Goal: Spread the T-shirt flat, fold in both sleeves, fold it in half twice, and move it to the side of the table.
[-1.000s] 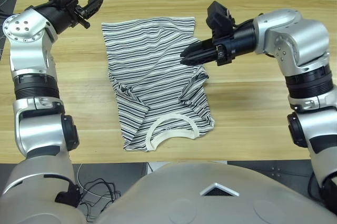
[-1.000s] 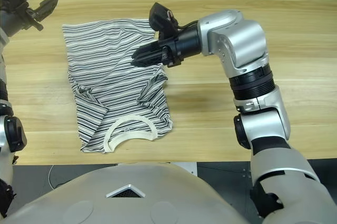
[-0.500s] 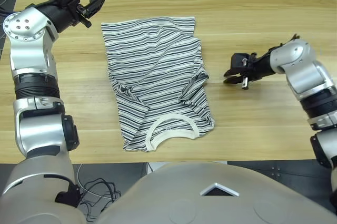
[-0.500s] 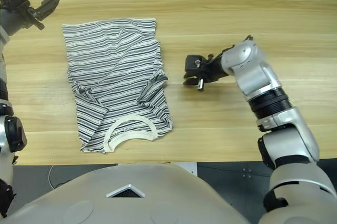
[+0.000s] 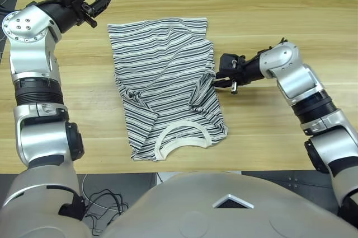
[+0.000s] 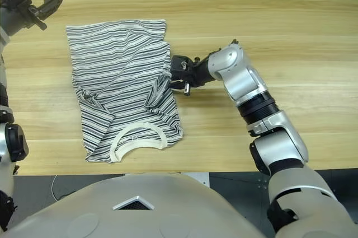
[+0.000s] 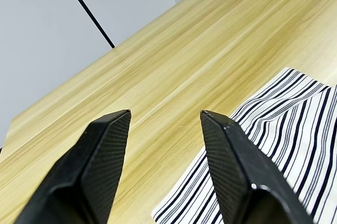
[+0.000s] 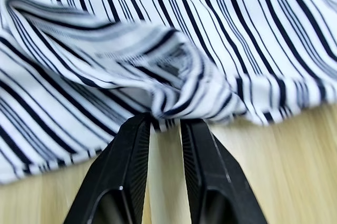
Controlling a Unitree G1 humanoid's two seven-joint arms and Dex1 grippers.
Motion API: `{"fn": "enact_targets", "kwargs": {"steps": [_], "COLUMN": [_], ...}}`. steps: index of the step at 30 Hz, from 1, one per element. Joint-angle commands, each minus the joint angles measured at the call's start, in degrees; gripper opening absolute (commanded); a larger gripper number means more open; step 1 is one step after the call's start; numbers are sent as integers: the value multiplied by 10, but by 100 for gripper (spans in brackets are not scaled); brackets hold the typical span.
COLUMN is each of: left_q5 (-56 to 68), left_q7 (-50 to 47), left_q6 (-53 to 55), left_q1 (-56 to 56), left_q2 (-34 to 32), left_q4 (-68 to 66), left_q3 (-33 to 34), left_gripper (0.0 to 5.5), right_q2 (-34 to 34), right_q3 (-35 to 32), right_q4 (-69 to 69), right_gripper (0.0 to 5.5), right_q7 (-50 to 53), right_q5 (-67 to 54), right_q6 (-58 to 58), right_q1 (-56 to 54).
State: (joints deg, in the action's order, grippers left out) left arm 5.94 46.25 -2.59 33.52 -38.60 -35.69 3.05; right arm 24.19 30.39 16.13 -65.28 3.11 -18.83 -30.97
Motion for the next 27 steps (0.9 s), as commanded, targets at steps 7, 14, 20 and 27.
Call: {"fn": "enact_targets", "kwargs": {"steps": [7, 14, 20, 27], "left_q5": [-6, -81, -231, -290], "left_q7": [3, -16, -22, 1], "left_q6": [1, -164, -338, -366], "left_q1": [4, -116, -369, -563], "left_q2": [6, -37, -163, -237], "left_q4": [-3, 94, 330, 470], "left_q3": [-6, -36, -65, -46], "left_gripper": [248, 248, 264, 371], "right_q2": [-28, 101, 246, 229], "right_q3": [12, -36, -117, -63], "right_q4": [-24, -110, -187, -84], "right_gripper": [104, 104, 122, 248], "right_q7": [-7, -44, -88, -24], "right_q5": [9, 9, -35, 67], "right_q6": [-6, -25, 128, 467], "right_q1": [-22, 6, 143, 172]}}
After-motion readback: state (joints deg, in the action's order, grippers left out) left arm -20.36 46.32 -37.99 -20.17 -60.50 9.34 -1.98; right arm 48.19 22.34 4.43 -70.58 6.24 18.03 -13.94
